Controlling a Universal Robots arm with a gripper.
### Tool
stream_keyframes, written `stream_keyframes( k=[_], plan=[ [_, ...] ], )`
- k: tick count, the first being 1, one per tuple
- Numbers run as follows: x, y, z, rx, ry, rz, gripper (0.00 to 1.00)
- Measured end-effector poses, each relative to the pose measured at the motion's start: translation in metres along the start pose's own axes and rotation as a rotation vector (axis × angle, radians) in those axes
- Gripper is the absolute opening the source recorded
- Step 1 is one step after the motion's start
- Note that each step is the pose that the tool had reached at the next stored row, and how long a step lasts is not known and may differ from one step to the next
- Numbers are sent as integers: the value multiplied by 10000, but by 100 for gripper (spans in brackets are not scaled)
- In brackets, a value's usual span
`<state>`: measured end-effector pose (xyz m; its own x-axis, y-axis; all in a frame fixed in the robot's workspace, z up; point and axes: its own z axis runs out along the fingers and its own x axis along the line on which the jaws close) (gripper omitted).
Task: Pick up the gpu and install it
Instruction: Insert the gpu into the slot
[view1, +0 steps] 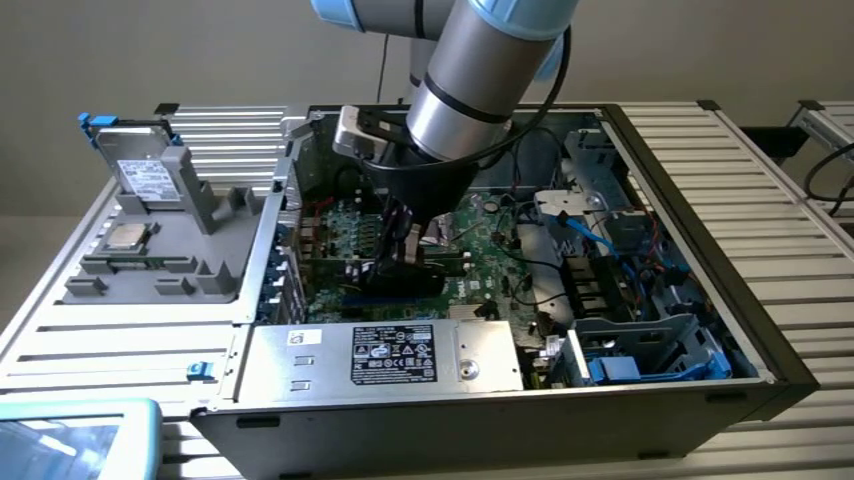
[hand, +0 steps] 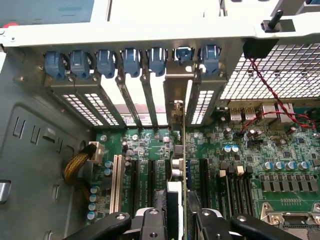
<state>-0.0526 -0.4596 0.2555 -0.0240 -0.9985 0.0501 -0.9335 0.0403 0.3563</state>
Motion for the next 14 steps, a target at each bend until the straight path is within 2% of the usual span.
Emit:
stream_keyframes(
  k=[2,9,14],
  plan=[
    [-1,-3,-1,0,-8,20,27],
    [-4,-15,-6,-15,-120,315,27],
    [-23,-16,-7,-10,-125,327,27]
  ],
)
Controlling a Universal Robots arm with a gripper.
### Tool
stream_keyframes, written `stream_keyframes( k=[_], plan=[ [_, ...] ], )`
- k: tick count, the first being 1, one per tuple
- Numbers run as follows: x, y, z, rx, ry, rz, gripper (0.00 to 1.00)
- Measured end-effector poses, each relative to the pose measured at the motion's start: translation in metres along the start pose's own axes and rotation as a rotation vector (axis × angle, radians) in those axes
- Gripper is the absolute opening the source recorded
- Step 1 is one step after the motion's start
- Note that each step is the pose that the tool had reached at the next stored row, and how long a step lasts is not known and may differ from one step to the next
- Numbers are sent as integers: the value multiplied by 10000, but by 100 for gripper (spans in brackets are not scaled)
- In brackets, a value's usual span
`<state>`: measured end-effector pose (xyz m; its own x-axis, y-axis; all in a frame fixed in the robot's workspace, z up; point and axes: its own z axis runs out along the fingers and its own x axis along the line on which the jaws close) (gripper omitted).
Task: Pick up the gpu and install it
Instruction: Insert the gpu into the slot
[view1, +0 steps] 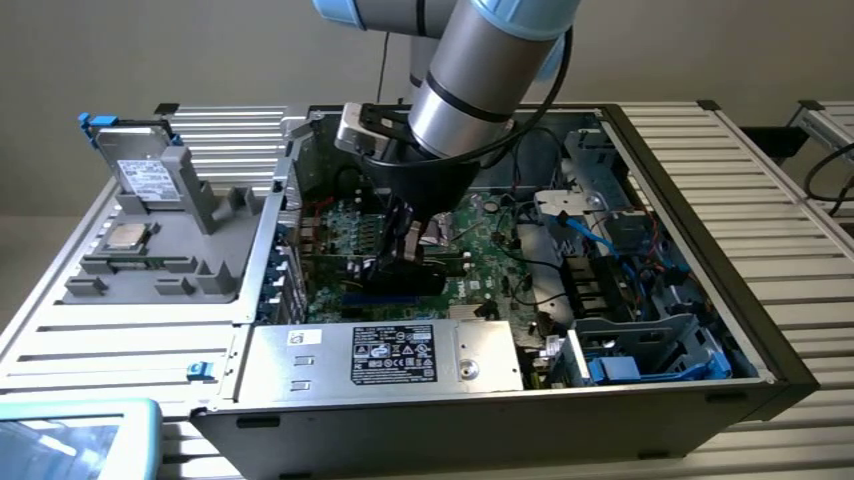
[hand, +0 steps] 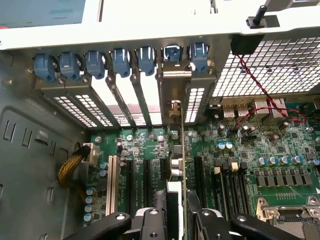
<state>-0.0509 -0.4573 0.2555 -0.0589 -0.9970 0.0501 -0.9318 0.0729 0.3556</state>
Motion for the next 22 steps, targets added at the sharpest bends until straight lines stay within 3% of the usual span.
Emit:
stream_keyframes(
  k=[5,8,22],
  plan=[
    [-15,20,17,9,1,0,27],
    [-20,19,32,58,-2,5,27],
    [-46,35,78,57,-8,19,27]
  ],
)
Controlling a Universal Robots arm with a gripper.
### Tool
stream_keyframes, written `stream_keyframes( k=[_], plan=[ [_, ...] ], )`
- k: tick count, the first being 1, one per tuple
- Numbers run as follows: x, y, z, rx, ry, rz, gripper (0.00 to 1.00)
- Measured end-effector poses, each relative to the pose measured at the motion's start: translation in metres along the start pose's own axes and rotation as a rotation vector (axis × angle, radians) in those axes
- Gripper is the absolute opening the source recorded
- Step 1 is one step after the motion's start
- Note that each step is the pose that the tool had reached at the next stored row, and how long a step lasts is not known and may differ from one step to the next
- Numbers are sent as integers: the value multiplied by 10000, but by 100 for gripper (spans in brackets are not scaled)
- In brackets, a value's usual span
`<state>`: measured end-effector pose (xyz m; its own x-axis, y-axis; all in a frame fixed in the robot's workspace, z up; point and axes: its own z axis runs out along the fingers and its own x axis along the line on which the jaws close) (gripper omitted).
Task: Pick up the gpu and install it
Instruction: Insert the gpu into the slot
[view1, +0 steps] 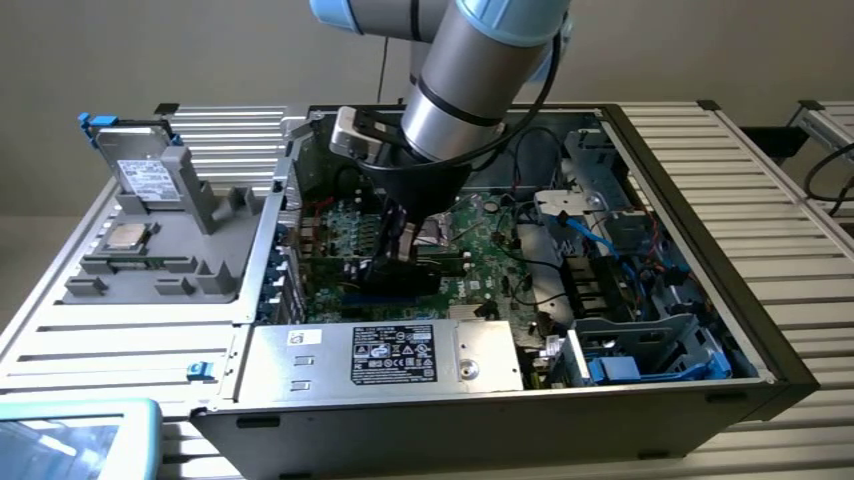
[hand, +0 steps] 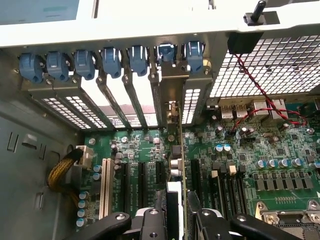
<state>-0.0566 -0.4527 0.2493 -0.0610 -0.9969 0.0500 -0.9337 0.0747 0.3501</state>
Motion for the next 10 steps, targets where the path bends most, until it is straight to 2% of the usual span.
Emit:
stream_keyframes(
  k=[6,10],
  plan=[
    [1,2,1,7,1,3,27],
    [9,-1,9,35,-3,5,27]
  ],
)
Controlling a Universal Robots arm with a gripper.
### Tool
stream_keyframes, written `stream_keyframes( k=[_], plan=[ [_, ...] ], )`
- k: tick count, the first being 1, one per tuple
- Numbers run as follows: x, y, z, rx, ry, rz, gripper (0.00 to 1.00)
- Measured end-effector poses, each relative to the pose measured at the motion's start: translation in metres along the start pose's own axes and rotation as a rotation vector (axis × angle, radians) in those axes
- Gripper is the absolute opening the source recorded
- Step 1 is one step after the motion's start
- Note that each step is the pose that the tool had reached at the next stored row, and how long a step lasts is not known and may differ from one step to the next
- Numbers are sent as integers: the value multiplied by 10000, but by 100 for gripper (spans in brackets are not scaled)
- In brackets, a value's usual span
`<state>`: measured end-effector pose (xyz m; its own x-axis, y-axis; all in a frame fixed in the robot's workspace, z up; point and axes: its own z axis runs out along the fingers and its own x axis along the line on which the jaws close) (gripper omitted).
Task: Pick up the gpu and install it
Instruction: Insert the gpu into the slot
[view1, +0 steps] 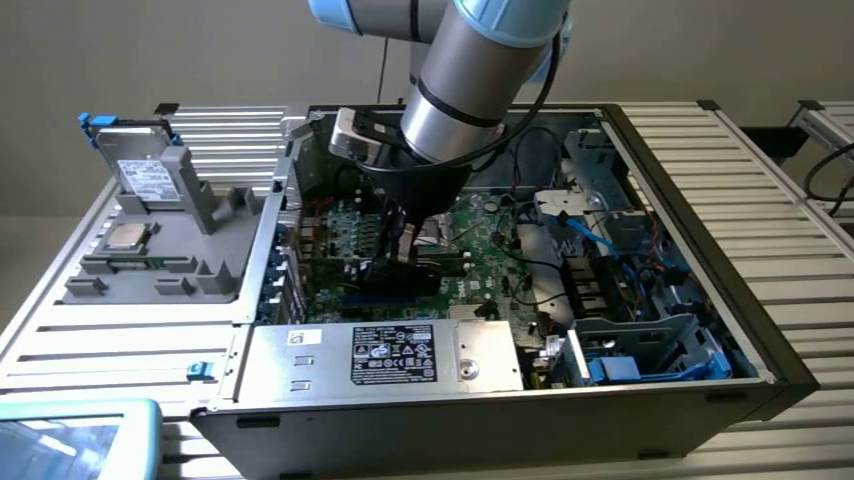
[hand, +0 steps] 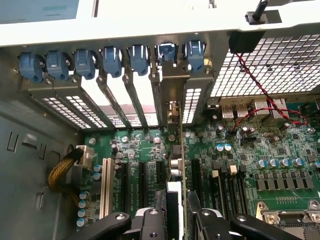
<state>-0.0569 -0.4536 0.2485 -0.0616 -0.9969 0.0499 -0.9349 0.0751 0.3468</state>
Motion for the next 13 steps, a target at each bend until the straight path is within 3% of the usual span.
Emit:
stream_keyframes(
  k=[13],
  plan=[
    [26,6,7,26,-29,-12,27]
  ],
)
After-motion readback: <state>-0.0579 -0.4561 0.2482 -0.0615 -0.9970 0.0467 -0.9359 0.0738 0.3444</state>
